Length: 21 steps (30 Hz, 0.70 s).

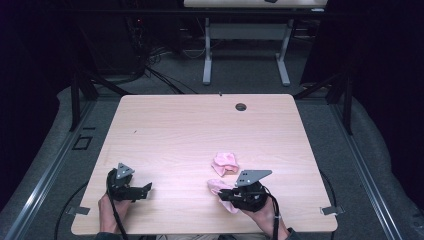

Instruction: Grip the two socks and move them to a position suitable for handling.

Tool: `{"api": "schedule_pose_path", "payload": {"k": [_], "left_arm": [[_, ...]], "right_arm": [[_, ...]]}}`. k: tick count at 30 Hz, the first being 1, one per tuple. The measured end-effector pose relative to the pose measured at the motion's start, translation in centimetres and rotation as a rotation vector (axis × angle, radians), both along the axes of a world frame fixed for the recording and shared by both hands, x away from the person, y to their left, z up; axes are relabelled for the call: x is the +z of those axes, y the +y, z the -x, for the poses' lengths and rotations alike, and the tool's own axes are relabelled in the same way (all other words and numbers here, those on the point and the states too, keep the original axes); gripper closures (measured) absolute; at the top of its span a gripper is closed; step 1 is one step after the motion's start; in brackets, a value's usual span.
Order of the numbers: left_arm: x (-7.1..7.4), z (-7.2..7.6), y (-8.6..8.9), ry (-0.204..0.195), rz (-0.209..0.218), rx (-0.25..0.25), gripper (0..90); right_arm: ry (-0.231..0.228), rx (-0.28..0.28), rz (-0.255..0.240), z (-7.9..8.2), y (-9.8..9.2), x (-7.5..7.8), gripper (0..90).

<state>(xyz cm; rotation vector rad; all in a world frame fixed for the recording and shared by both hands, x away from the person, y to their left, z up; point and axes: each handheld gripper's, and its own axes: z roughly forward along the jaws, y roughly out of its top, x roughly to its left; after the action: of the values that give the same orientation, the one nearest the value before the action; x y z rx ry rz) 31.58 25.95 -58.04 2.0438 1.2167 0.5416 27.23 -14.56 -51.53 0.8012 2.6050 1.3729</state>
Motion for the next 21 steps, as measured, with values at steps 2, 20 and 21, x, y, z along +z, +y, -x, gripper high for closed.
{"api": "schedule_pose_path", "payload": {"k": [2,20,21], "left_arm": [[0.7,0.3,-0.7,-0.020,0.061,-0.050,3.6],[2.2,0.3,-13.8,-0.014,0.178,-0.574,29.7],[2.2,0.2,-14.6,-0.017,0.169,-0.600,31.5]], "right_arm": [[-0.003,-0.012,-0.021,-0.2,-0.5,0.4,83.2],[0.016,-0.041,-0.173,-1.7,-2.5,1.1,83.0],[0.014,-0.044,-0.178,-1.7,-2.6,1.1,83.1]]}}
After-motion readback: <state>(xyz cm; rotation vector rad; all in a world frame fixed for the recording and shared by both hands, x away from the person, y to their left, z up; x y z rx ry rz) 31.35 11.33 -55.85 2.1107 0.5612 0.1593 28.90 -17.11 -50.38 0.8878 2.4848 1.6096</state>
